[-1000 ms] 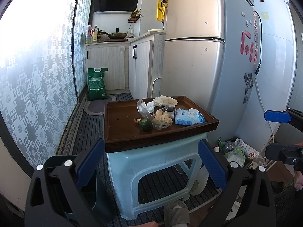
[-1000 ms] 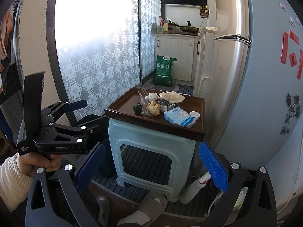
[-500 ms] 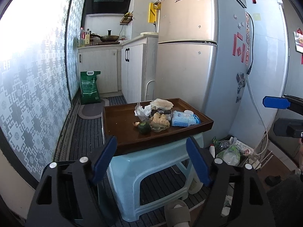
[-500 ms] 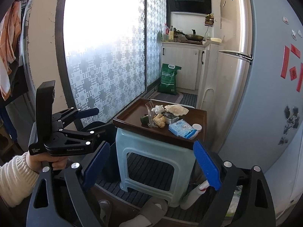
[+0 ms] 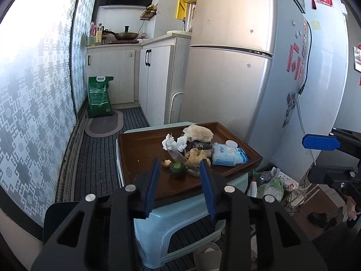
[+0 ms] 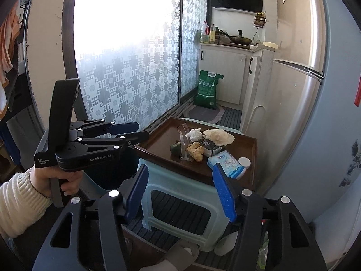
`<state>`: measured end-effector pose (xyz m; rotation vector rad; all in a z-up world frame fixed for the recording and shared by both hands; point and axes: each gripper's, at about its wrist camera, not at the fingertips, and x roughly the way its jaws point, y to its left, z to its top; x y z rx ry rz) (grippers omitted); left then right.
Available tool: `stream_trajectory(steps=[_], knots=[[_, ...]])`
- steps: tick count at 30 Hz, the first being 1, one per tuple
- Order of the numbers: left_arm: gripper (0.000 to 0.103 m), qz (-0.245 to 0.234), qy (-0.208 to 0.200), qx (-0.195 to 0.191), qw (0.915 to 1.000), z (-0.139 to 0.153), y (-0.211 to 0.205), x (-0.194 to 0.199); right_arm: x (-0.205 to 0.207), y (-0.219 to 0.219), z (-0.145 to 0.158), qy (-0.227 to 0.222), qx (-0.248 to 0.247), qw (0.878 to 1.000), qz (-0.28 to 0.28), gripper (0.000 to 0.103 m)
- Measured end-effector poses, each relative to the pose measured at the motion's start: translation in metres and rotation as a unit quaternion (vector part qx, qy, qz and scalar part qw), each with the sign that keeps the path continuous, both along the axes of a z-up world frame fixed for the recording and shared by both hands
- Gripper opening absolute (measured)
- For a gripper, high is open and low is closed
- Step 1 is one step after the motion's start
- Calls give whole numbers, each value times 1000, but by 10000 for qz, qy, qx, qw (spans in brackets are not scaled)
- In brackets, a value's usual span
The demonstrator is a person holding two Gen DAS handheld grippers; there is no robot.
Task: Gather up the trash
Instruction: 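Reach the left tool to the green spiky ball and close on it, then lift the green ball with the left tool while the right tool grasps the clear plastic cup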
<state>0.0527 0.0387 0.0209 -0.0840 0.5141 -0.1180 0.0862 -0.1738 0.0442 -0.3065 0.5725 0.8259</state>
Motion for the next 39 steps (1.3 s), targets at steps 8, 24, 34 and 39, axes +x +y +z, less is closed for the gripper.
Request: stream_trajectory(steps=[8, 24, 34, 39], knots=[[28, -437, 298, -23, 9986, -21, 11, 38, 32, 29, 9, 25, -89, 9999, 72, 45], [27, -1262, 818, 49, 9886, -52, 18, 73, 111, 84, -4, 783, -327, 9958, 332, 41], [42, -1294, 950, 192, 9868, -63, 6, 87, 128, 87, -21, 1104, -421, 9929, 149, 41], [29, -1247, 991, 158, 9871, -64, 6, 91, 124, 86, -25, 1044, -574, 9928, 148, 41]])
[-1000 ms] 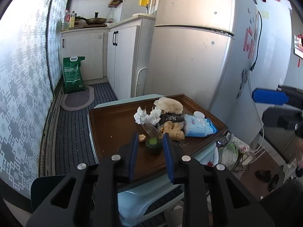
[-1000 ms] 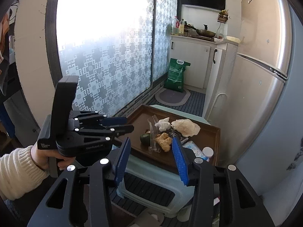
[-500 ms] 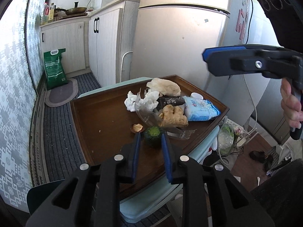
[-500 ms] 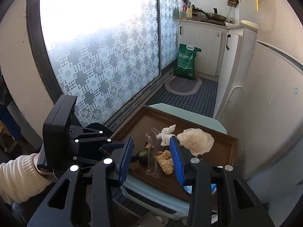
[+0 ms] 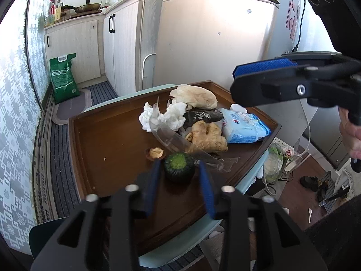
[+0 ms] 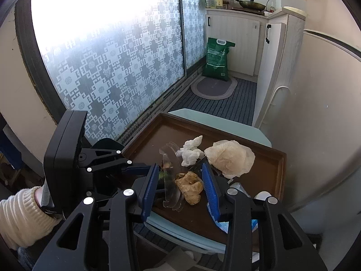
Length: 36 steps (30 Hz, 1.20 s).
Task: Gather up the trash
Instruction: 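Lift the green ball with the left tool while the right tool grasps the clear plastic cup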
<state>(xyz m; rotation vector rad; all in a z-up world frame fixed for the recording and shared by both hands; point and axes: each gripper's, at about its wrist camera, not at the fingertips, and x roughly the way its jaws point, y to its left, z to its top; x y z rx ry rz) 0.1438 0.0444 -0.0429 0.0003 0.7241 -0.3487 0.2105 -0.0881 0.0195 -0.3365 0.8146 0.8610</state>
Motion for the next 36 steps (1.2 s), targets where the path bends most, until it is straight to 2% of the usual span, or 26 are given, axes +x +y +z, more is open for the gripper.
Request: stream_trajectory(steps=[3, 11, 19, 21, 28, 30, 32, 36], knots=[[28, 8, 5, -84, 10000, 1, 2, -4, -4, 9, -6, 21, -17, 9999, 100, 41], [28, 7, 35, -349, 9994, 4, 10, -13, -13, 37, -34, -167, -583, 9977, 306, 37], [28, -6, -197, -472, 9987, 15, 21, -44, -4, 45, -40, -106, -554, 9980, 272, 29], [28, -4, -250, -569, 9981, 18, 28, -52, -4, 48, -41, -118, -578, 9979, 257, 24], [28, 152, -418, -809, 9957, 26, 51, -67, 4, 57, -51, -56, -726, 9973, 71, 16], [28, 229, -448, -874, 9949, 27, 56, -69, 6, 59, -54, -36, -777, 9970, -8, 8], [28, 305, -466, -912, 9943, 27, 62, -71, 8, 59, -55, -9, -748, 9972, -43, 3], [28, 451, -503, -918, 9935, 27, 69, -77, 10, 56, -50, 73, -573, 9983, -57, 0]])
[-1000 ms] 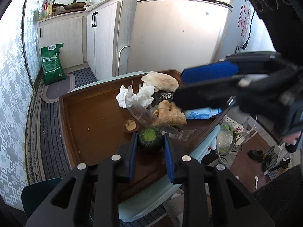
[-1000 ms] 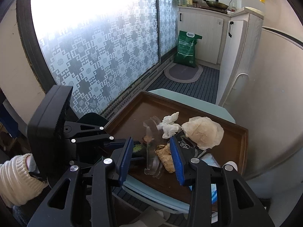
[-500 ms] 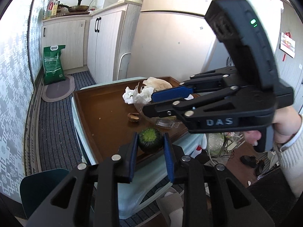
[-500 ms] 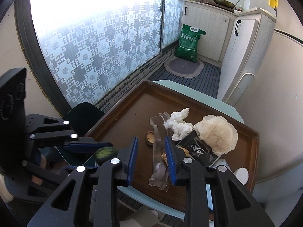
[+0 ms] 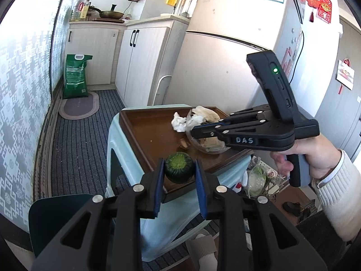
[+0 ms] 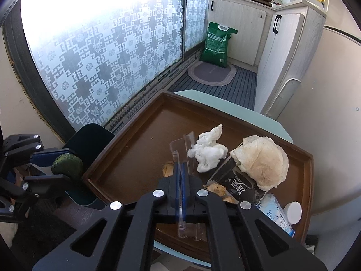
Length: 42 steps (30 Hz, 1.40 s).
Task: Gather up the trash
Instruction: 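Lift the green ball with the left tool while the right tool grasps the clear plastic cup, then carry the green ball into the teal bin and open the left tool while the right tool carries the cup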
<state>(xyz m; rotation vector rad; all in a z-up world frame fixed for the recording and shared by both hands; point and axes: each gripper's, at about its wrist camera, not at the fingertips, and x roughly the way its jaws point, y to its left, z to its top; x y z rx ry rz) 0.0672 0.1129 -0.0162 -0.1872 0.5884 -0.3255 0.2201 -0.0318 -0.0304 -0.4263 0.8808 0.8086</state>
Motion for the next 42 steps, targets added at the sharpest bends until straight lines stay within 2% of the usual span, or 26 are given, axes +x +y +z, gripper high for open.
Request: stream_trajectory(steps=[8, 11, 14, 23, 32, 42], knots=[[28, 606, -225, -103, 9979, 5, 27, -14, 11, -12, 13, 525, 758, 9956, -161, 0], [28, 921, -226, -28, 9955, 6, 37, -18, 16, -20, 23, 907, 1361, 9863, -199, 0], [28, 1253, -172, 88, 9919, 4, 45, -20, 16, -24, 27, 1175, 1718, 9779, -195, 0], [28, 1710, 22, 357, 9846, -3, 67, -28, -8, 12, 43, 1019, 1605, 9816, 186, 0], [28, 2294, 417, 313, 9719, -19, 104, -36, -25, 42, 35, 894, 1334, 9859, 478, 0], [28, 2315, 1103, 297, 9661, -52, 124, -38, -56, 89, 22, 928, 1085, 9849, 984, 0]])
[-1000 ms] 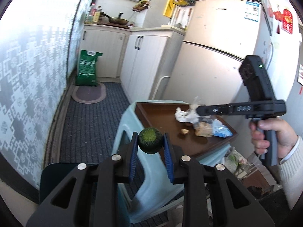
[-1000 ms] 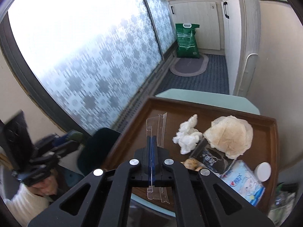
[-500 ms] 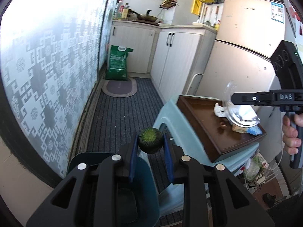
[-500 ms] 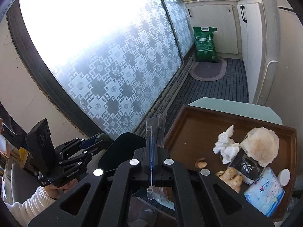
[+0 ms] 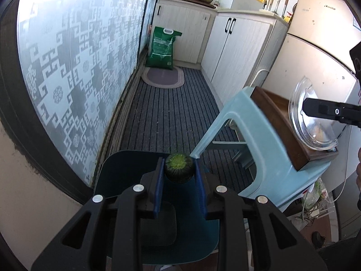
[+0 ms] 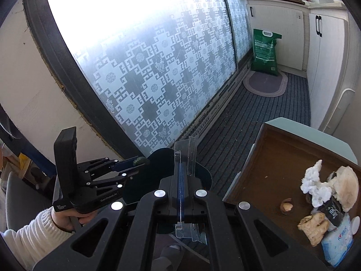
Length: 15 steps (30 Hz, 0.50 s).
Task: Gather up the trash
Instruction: 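Carry the green ball into the teal bin and open the left tool while the right tool carries the cup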
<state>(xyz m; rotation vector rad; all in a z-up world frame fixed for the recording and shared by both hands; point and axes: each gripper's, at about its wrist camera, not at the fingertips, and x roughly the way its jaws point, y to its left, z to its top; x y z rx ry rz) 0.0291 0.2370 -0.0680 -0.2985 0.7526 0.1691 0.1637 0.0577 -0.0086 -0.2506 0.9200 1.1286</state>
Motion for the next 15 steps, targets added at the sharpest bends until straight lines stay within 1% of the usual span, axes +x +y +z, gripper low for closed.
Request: stream_trajectory(steps=[6, 11, 15], knots=[[28, -22, 416, -47, 9991, -21, 8, -2, -14, 29, -17, 29, -217, 9995, 230, 0], [28, 18, 772, -14, 9970, -40, 14, -3, -25, 55, -40, 101, -481, 9980, 388, 0], [28, 28, 987, -34, 9951, -50, 16, -6, -34, 74, -53, 148, -650, 9964, 518, 0]])
